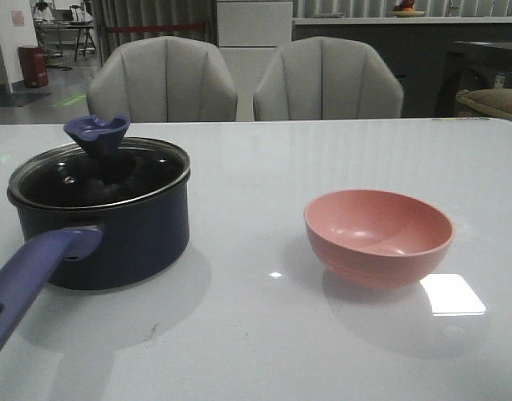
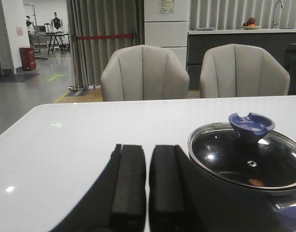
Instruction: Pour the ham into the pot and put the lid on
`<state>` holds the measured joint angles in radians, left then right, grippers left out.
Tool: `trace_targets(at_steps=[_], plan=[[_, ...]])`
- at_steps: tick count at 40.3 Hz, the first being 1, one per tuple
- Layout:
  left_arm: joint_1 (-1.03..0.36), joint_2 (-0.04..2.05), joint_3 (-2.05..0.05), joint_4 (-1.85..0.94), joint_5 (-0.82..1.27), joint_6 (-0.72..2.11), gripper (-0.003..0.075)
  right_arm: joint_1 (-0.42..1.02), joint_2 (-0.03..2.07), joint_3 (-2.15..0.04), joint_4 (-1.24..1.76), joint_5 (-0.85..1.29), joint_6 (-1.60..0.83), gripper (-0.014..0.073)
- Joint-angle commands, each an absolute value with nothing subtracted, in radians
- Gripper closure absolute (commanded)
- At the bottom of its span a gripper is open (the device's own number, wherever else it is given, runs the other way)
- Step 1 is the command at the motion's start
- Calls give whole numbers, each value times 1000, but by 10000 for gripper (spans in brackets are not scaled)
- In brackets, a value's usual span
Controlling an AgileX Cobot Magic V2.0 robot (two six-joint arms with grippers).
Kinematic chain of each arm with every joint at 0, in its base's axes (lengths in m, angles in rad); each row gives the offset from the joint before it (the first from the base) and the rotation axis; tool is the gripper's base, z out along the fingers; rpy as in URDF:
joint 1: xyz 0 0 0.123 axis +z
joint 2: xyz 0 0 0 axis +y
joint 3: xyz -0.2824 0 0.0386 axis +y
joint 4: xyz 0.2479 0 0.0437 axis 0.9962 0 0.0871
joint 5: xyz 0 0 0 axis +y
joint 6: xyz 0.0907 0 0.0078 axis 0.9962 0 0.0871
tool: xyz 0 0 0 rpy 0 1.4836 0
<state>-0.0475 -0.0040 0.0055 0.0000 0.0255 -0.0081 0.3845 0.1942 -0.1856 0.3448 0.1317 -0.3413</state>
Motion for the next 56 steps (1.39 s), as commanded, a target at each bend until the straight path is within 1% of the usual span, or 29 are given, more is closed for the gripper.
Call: trace_targets(at_steps=[1,37,42,47,53,56], plan=[[-47,-24,26,-14,-65,-10,599,385,202,-214,350,52,-342,450],[-47,-24,26,-14,-65,-10,600,385,202,-213,348,48,-343,450],[-47,-24,26,-14,-65,-10,599,382,196,-179,296,-15,-337,450],[-47,-24,26,-14,-65,-10,600,350,179,-134,185,-62,-248,450],[-47,-22,26,-14,-65,-10,600,250,117,-87,34,-60,-53,450],[-47,-22,26,-14,-65,-10,599,207,81,-66,11,-59,6,450]])
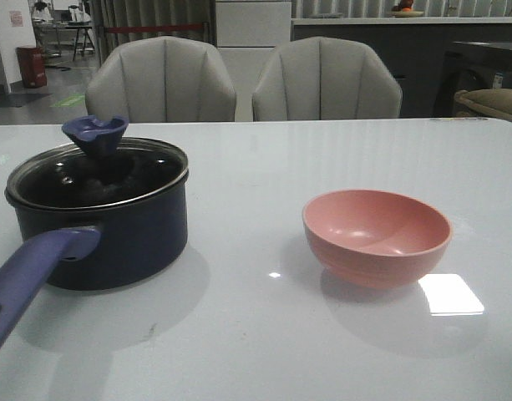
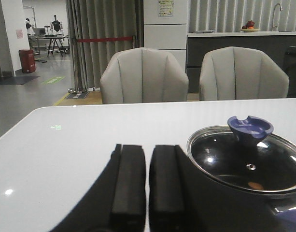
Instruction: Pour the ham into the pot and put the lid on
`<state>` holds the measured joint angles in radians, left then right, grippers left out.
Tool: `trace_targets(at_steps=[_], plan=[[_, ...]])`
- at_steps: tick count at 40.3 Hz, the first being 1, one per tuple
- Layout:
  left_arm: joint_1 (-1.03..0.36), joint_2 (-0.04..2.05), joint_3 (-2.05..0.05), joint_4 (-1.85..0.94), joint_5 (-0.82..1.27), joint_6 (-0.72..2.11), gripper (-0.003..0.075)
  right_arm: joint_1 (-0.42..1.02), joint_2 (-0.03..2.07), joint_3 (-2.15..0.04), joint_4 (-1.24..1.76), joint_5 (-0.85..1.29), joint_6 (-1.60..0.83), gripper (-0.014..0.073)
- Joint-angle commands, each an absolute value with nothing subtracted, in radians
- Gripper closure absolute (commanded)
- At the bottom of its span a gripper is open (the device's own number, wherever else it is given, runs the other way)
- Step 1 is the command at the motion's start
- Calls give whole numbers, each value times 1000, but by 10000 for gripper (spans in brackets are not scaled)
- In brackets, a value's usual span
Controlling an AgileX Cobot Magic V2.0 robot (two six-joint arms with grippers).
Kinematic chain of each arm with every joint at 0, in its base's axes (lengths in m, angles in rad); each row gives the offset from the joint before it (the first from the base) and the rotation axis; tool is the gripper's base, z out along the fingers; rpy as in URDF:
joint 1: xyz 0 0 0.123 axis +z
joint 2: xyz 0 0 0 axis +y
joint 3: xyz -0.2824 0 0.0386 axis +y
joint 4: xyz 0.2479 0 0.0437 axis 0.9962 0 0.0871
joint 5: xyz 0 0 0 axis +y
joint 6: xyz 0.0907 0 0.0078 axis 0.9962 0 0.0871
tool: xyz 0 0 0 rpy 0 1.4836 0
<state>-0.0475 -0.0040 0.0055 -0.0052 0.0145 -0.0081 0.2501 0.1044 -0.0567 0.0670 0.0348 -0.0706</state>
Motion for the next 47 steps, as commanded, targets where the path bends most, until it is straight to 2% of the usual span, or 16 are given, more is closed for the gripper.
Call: trace_targets(at_steps=[1,9,47], plan=[[-47,-22,26,-14,-65,-10,599,187,65,-57,0,-57,15,450],[-47,-22,26,-14,-65,-10,600,166,-33,5,-31,-61,17,450],[-47,-22,26,-14,-65,-10,600,166,-30,21,-31,-42,17,450]])
